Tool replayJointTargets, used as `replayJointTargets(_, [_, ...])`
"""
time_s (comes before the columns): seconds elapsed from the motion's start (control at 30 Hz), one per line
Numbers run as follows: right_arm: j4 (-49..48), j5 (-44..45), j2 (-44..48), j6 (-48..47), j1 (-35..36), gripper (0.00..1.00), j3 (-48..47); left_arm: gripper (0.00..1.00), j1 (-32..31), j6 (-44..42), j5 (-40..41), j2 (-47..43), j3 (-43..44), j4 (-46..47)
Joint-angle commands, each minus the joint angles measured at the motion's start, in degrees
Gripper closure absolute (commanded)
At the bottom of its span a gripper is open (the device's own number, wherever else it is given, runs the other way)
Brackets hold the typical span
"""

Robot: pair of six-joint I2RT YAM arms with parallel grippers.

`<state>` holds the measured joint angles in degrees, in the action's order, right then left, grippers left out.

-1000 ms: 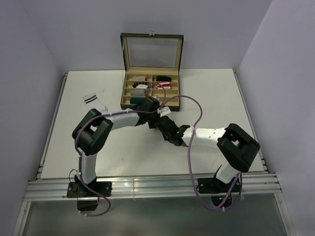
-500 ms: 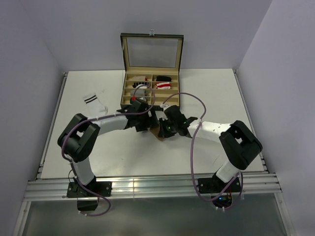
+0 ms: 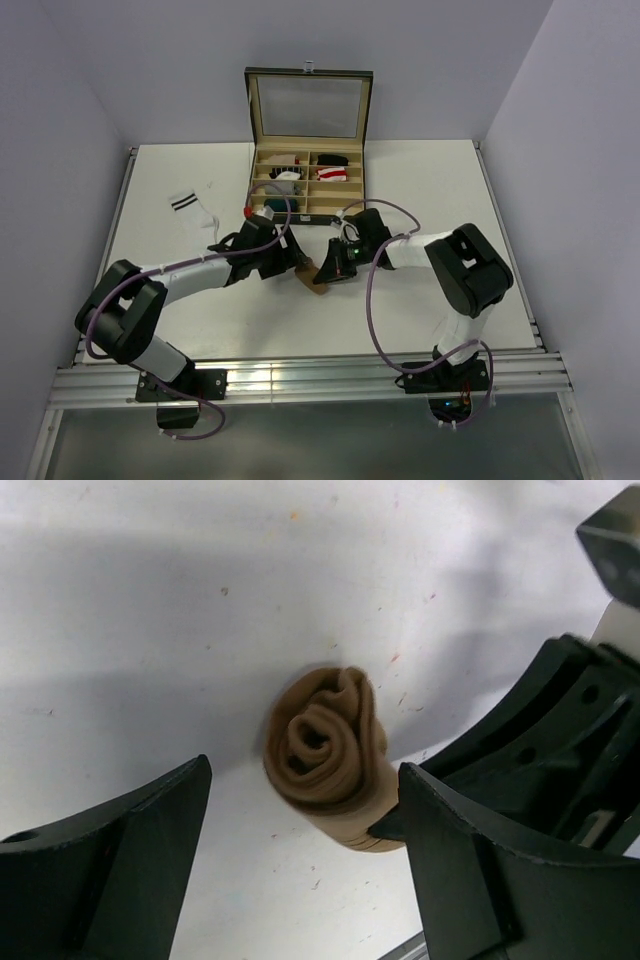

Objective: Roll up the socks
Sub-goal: Roll the sock at the center of the board.

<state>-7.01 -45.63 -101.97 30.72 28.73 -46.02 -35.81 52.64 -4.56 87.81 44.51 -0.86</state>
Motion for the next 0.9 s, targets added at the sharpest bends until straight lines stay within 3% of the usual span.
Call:
replayJointTargets(0.0, [-0.6, -5.1, -3.1, 2.8, -1.5, 1.00, 0.8, 0.19, 0.0, -1.0, -2.1, -0.7, -1.5, 3.9])
replayJointTargets(0.33, [-5.0, -8.2, -8.3, 6.0, -3.3, 1.00, 0.3, 0.22, 0.0, -1.4, -2.7, 3.1, 0.0, 3.1])
replayJointTargets(0.67, [-1.6, -3.1, -5.7, 1.5, -3.8, 0.99, 0.2, 0.37, -0.2, -2.7, -1.8, 11.7, 5.5, -4.8])
replayJointTargets(0.7, [0.0, -2.5, -4.7, 0.8, -3.7, 0.97, 0.1, 0.37, -0.2, -2.9, -1.6, 12.0, 5.8, -6.1])
replayJointTargets(0.87, [5.3, 7.1, 4.0, -5.2, -2.5, 0.64, -0.7, 0.38, -0.7, -4.3, -1.2, 14.1, 7.0, -8.9])
